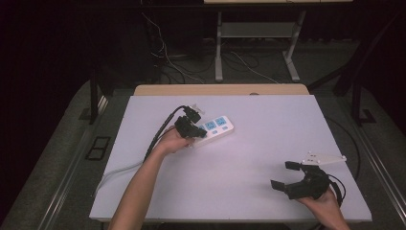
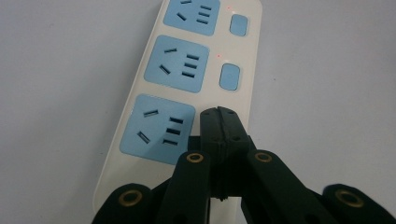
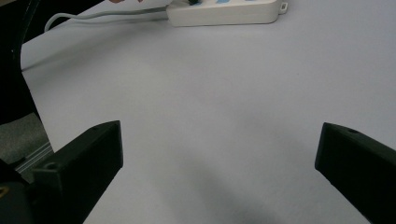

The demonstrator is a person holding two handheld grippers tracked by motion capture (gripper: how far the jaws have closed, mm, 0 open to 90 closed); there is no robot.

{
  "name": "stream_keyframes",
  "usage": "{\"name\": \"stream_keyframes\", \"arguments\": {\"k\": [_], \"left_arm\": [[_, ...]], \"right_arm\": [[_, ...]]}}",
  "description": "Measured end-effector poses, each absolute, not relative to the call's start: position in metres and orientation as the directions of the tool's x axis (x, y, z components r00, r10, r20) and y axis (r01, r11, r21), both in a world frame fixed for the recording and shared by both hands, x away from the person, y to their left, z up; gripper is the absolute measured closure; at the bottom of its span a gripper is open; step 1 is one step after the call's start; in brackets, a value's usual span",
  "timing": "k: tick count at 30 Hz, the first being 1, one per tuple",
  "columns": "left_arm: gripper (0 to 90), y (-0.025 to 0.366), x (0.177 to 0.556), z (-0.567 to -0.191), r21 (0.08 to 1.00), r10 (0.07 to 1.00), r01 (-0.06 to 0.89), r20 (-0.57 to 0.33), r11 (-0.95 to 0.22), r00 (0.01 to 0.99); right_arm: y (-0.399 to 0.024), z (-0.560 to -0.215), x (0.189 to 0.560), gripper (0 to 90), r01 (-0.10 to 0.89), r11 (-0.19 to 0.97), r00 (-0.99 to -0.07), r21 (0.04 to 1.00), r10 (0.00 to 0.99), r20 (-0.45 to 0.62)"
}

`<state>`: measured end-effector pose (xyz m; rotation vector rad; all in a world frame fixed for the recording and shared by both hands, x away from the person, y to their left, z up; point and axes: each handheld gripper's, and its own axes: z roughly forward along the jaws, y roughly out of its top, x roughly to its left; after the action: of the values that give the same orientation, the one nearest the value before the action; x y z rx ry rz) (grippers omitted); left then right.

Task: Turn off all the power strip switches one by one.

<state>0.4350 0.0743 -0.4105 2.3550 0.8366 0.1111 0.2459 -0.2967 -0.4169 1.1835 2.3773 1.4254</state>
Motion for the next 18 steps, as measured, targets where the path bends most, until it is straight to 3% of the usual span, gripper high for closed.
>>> {"name": "stream_keyframes", "arguments": {"k": [15, 18], "left_arm": [[89.6, 0.0751, 0.4336, -0.4060, 0.593, 0.574, 0.539, -0.152, -0.598, 0.804], [89.6, 0.0758, 0.4324, -0.4038, 0.579, 0.574, 0.526, -0.118, -0.623, 0.810]], "right_arm": [[-0.2985, -0.4175, 0.2471, 0.6, 0.563, 0.239, -0.678, 0.791, 0.681, 0.277], [-0.2983, -0.4176, 0.2473, 0.6, 0.562, 0.240, -0.679, 0.791, 0.681, 0.276]]}}
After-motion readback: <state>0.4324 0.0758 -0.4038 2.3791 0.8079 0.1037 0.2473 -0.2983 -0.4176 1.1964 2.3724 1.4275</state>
